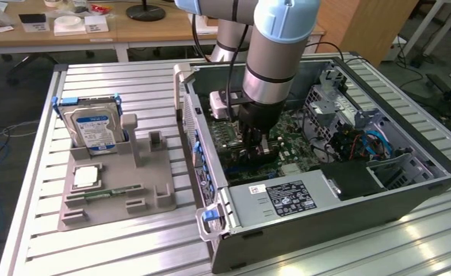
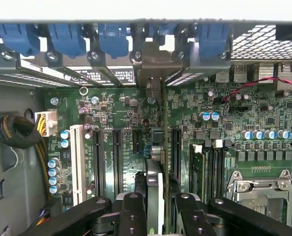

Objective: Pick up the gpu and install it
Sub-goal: 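Insert the gpu into the slot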

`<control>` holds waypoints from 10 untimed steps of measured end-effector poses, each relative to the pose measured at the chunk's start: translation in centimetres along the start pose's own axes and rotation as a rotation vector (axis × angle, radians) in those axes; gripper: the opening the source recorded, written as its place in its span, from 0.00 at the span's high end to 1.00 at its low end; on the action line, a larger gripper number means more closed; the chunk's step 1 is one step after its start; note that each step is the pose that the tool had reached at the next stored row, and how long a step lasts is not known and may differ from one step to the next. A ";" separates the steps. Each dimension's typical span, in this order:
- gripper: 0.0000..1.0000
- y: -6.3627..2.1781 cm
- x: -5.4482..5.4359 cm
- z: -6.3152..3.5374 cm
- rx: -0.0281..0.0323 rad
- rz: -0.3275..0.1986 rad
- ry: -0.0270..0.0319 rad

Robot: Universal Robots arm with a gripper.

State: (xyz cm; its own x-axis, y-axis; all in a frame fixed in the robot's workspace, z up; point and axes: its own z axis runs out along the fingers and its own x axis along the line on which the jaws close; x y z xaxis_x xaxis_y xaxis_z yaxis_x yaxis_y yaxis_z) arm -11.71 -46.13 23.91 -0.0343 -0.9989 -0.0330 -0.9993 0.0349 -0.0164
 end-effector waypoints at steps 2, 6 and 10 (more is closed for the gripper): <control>0.73 0.00 0.0 0.00 0.0001 0.000 -0.0001; 0.73 0.00 0.0 0.08 0.0000 0.000 -0.0001; 0.73 0.00 0.0 0.08 0.0000 0.000 0.0000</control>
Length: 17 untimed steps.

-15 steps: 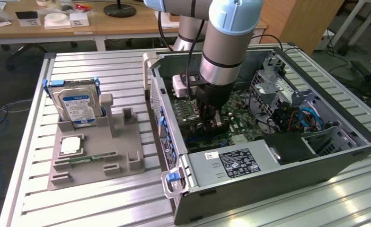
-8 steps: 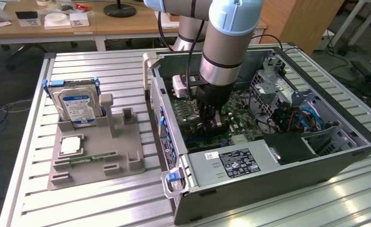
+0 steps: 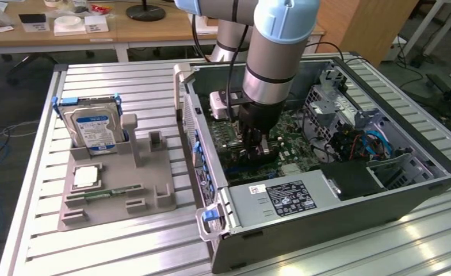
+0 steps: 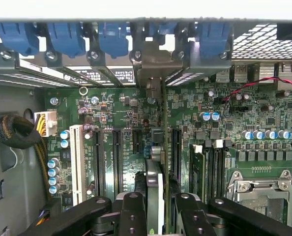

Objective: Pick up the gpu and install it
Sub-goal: 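Insert the gpu into the slot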

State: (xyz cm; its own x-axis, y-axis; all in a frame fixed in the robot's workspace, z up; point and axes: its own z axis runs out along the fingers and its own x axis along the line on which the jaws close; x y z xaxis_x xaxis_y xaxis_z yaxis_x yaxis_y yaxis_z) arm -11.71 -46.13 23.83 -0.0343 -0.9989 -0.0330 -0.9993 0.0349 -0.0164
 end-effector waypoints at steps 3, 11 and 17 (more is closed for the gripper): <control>0.73 0.00 0.0 0.00 0.0001 0.000 -0.0001; 0.71 0.00 0.0 0.04 0.0004 0.000 -0.0009; 0.65 0.00 0.0 -0.21 0.0000 0.000 -0.0002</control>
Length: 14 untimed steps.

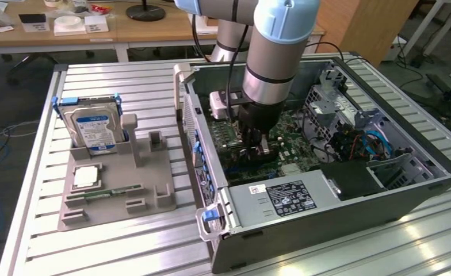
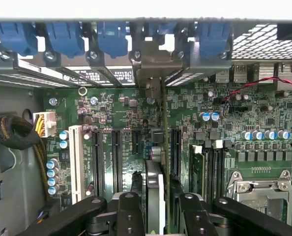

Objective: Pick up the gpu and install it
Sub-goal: 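Insert the gpu into the slot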

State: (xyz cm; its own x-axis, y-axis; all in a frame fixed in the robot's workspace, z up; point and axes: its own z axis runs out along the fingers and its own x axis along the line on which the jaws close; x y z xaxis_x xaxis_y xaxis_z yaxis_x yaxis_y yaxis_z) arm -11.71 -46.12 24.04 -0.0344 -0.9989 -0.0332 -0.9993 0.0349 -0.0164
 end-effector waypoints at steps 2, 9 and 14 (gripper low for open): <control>0.65 0.00 0.0 -0.41 0.0000 0.000 0.0001; 0.65 -0.28 0.0 -0.64 0.0001 0.000 -0.0001; 0.65 -0.42 0.0 -0.64 0.0000 0.000 -0.0001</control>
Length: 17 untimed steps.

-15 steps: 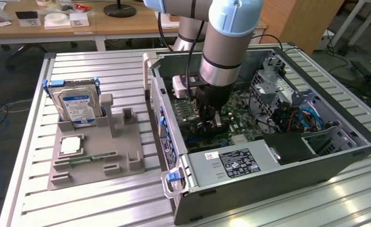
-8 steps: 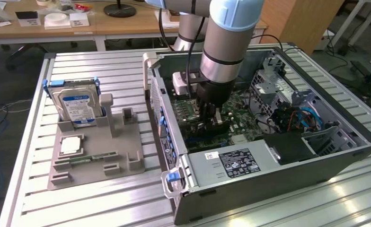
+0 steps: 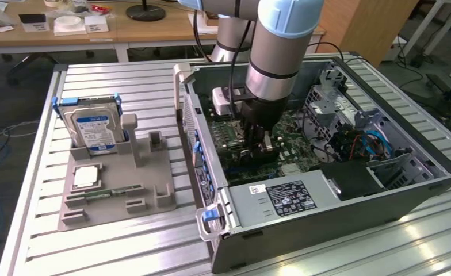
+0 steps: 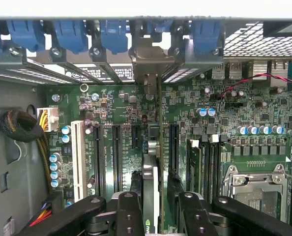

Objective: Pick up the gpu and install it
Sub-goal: 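Insert the gpu into the slot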

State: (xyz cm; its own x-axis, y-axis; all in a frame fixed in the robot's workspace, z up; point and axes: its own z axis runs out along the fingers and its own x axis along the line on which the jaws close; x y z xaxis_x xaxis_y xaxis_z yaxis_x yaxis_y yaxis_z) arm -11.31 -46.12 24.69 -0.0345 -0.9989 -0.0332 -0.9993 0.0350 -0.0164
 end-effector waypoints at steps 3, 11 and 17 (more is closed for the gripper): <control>0.65 0.00 0.0 0.00 0.0000 0.000 0.0000; 0.73 0.00 0.0 -0.01 -0.0001 0.000 0.0003; 0.73 0.00 0.0 0.00 0.0000 0.000 0.0000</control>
State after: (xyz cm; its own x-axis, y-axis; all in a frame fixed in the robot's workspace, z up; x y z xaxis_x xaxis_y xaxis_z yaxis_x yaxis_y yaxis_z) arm -11.30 -46.12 24.69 -0.0343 -0.9989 -0.0332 -0.9993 0.0349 -0.0164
